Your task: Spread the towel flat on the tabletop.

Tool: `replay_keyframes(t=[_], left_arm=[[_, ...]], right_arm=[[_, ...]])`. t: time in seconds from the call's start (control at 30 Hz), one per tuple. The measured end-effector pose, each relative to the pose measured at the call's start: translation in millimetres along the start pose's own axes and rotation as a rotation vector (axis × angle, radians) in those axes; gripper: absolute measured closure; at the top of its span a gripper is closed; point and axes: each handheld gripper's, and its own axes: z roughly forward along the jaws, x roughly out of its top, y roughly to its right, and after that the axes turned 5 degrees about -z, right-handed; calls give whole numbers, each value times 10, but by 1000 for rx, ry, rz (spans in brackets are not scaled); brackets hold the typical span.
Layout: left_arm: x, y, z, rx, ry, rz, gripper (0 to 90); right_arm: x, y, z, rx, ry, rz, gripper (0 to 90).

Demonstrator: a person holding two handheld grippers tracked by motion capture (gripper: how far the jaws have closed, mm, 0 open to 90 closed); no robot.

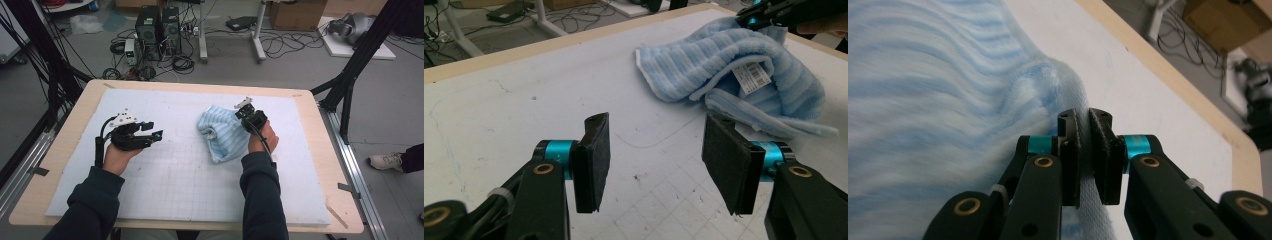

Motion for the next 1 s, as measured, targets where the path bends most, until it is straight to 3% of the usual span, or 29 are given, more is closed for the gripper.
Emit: replay_keyframes(t=[0.07,0.1,0.23,0.3,0.4,0.5,0.57,0.67,0.73,0.77,0.87,1.0], left_arm=[[0,-12,-6,1,-1,-1,451],[0,-15,-7,1,1,-3,451],[1,-6,-9,2,4,-4,451],[2,-5,-12,2,5,-3,451],[2,-14,-15,6,5,0,451],[1,-19,-21,6,1,-2,450],[0,-19,-21,9,1,-4,450],[0,-18,-25,10,0,-1,450],[-1,-21,-32,12,1,-1,450],[-3,-26,-36,13,1,-1,449],[-7,-52,-49,17,5,-7,450],[-10,-94,-83,25,10,-18,450]], right_arm=[[-53,71,-37,21,40,37,783],[-62,85,-77,36,79,76,761],[-50,99,-259,98,210,138,628],[-24,65,-350,178,269,171,583],[37,-87,-471,294,339,149,514],[113,-317,-558,398,386,86,484],[177,-483,-572,459,384,36,475],[240,-672,-496,398,303,-63,496],[241,-701,-387,353,230,-67,583],[231,-695,-333,354,204,-63,665],[195,-711,-206,412,147,-60,795],[169,-801,-209,563,197,-18,811]])
